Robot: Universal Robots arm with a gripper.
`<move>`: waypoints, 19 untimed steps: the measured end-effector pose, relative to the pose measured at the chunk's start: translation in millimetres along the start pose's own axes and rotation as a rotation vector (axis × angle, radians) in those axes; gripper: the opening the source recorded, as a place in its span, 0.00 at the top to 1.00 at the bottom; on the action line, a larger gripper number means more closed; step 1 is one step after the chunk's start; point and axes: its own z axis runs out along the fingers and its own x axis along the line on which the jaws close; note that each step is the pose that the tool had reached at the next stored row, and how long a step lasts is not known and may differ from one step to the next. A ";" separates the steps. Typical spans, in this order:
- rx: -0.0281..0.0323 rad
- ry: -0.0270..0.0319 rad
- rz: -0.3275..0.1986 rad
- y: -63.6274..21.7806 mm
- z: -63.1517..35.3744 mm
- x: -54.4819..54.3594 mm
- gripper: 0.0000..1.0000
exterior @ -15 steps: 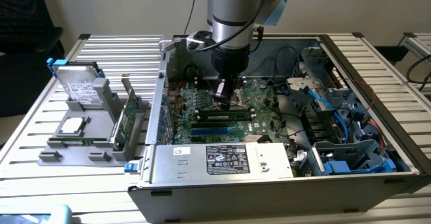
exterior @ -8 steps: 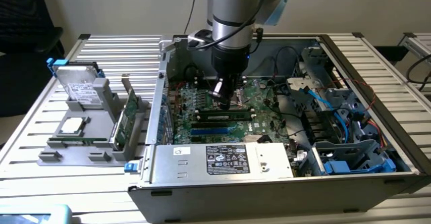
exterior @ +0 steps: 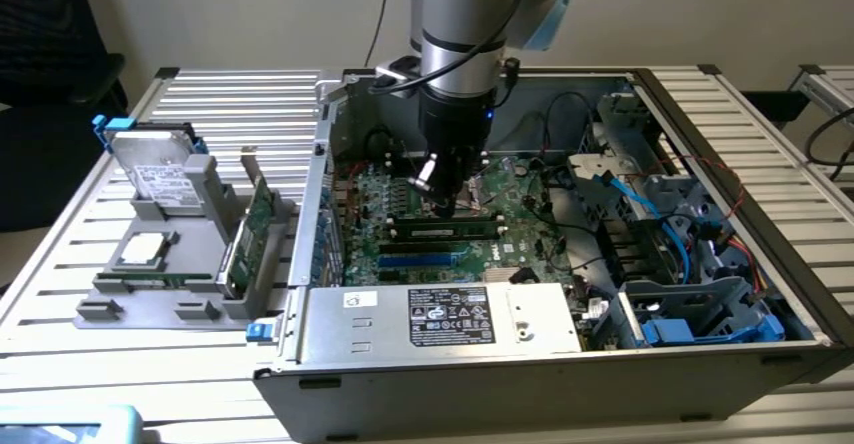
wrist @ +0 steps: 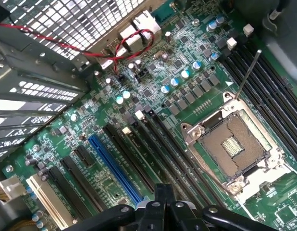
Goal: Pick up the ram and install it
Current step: 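Press down the ram until it locks into place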
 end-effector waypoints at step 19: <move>-0.0108 -0.0026 0.263 0.0 1.0 0.0 0.89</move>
